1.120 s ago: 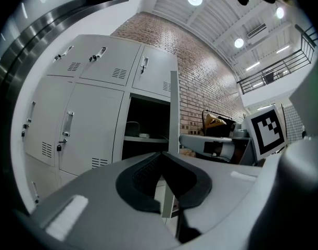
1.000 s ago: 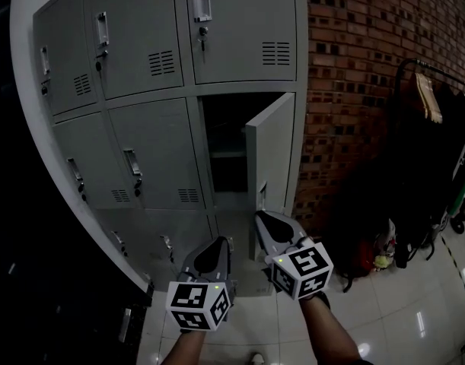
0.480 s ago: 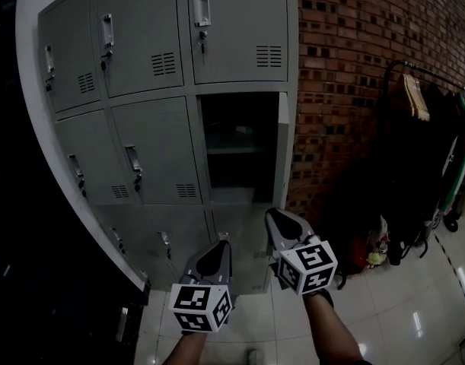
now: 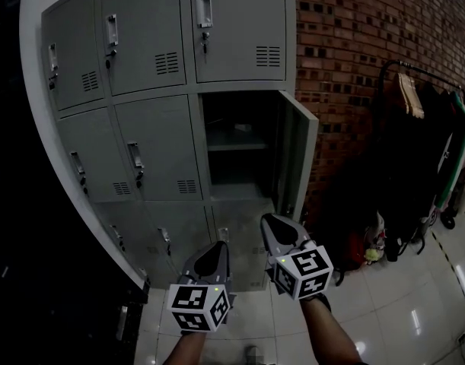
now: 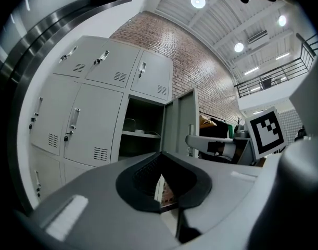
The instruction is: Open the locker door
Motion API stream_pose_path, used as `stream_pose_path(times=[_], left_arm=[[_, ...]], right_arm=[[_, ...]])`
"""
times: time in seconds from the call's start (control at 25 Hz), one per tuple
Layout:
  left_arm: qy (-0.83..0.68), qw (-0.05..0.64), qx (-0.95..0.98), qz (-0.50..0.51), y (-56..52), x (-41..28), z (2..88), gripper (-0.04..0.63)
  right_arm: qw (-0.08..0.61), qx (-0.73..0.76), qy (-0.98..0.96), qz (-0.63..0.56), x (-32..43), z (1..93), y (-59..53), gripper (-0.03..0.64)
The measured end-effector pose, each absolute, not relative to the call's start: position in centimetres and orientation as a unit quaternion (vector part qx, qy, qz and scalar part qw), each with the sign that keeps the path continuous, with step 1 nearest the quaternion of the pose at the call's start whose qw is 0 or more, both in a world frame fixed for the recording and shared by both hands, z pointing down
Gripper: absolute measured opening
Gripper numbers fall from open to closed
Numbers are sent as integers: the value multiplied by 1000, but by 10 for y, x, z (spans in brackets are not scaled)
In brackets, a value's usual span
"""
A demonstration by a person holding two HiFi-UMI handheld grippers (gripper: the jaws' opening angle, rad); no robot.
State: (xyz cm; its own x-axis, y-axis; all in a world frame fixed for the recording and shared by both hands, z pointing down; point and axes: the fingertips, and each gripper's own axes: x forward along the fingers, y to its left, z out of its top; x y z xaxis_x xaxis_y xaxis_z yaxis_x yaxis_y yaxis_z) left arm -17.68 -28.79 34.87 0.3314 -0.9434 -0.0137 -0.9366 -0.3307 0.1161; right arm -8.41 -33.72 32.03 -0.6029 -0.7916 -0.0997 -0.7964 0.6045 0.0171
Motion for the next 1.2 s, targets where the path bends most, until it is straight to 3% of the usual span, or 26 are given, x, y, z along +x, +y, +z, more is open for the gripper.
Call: stream_pose_path(times=[0.8,1.2], left_arm=[[-602,53,796,-44,-238,-173,362,6],[-625,42,779,-38,-194,-122,358,6]], right_arm=[[26,-398,917,16,-101,345,-267,2],[30,-359,933,11,-63,347,-213,2]])
